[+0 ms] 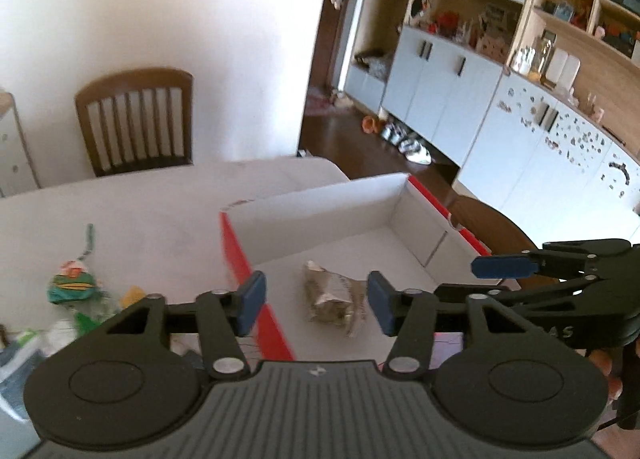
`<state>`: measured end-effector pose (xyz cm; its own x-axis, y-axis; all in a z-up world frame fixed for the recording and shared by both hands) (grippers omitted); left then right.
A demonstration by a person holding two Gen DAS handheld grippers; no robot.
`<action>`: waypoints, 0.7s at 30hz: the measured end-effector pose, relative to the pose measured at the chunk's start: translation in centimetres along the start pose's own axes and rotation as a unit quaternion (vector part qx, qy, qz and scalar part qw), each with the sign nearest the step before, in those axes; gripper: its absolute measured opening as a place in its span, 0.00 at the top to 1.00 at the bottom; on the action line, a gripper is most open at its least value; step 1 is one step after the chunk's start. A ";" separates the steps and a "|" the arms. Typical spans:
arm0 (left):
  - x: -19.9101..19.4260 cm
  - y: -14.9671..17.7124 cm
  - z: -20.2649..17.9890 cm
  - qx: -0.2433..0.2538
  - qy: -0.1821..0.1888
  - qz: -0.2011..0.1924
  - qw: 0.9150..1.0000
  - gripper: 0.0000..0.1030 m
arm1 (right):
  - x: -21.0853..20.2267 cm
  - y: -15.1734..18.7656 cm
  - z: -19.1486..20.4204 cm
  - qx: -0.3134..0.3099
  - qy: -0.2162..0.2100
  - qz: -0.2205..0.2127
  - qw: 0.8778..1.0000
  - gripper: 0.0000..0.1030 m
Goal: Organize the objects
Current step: 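Withdraw both grippers from the box back toward the table items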
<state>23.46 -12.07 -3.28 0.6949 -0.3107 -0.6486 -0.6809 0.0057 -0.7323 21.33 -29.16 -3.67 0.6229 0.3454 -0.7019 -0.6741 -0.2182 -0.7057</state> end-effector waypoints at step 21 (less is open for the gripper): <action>-9.9 4.2 10.7 -0.011 -0.047 -0.063 0.997 0.09 | -2.2 1.0 12.8 0.014 -0.024 -0.060 0.998 0.08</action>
<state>16.19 1.17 -2.16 0.7932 -0.2163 -0.5693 -0.5911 -0.0484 -0.8051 14.19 -18.41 -1.62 0.6814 0.4102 -0.6061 -0.6067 -0.1466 -0.7813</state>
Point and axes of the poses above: each gripper's, at about its wrist camera, not at the fingertips, and x roughly the way its jaws point, z to its left, y to its underside, the point moved 5 cm from there along x, roughly the way its jaws point, and after that the axes turned 4 degrees about -x, right-handed, at the moved point
